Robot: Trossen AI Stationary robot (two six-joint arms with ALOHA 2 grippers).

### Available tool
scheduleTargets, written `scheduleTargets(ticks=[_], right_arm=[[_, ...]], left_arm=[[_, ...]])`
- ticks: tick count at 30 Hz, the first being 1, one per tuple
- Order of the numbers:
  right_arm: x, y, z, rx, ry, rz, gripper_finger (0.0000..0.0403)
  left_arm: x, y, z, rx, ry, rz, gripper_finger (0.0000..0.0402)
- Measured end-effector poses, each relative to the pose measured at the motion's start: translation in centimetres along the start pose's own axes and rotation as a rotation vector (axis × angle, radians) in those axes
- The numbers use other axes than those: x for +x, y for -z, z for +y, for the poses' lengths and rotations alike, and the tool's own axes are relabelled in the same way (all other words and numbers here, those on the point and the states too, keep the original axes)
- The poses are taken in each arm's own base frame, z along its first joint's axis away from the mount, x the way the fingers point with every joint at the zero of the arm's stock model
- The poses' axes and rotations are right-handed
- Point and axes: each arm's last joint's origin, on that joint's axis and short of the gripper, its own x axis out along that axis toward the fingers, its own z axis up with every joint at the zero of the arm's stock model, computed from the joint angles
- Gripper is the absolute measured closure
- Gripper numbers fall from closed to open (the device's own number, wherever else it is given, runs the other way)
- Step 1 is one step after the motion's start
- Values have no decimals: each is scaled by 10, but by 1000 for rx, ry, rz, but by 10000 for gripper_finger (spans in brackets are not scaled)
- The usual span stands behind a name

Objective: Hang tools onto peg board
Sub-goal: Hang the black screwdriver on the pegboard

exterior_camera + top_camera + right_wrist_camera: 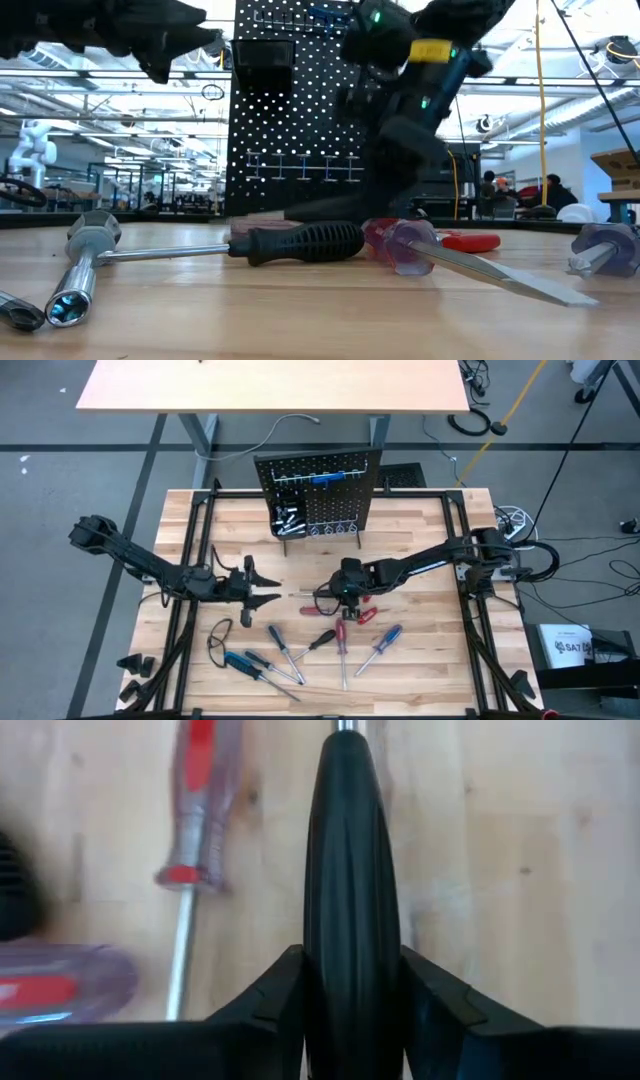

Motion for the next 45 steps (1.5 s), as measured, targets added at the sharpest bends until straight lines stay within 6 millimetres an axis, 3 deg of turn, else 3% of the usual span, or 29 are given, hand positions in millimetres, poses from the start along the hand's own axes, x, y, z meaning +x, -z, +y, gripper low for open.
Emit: scheduleTargets(ticks=[6, 10, 18, 22, 27, 31, 39, 45], right_arm=[[-39, -12, 4, 7, -21, -12, 293], [-60, -25, 10, 25, -117, -26, 293], [-81, -45, 23, 85, -259, -56, 293], [-85, -49, 26, 93, -238, -76, 293], [-85, -46, 26, 87, -161, -49, 293], [-85, -45, 26, 86, -159, -47, 293], [-85, -45, 26, 86, -157, -46, 293], [-85, -43, 26, 84, -153, -19, 293]], left_arm=[[14, -7, -13, 176, 5, 14, 244], [25, -16, -32, 366, 47, 5, 244], [59, -7, -65, 688, 3, 146, 244], [77, -5, -70, 608, -29, 286, 244], [93, -21, -72, 554, -108, 505, 244], [101, -28, -79, 540, -138, 570, 244], [113, -4, -71, 610, -213, 672, 244], [118, 1, -66, 600, -230, 689, 244]])
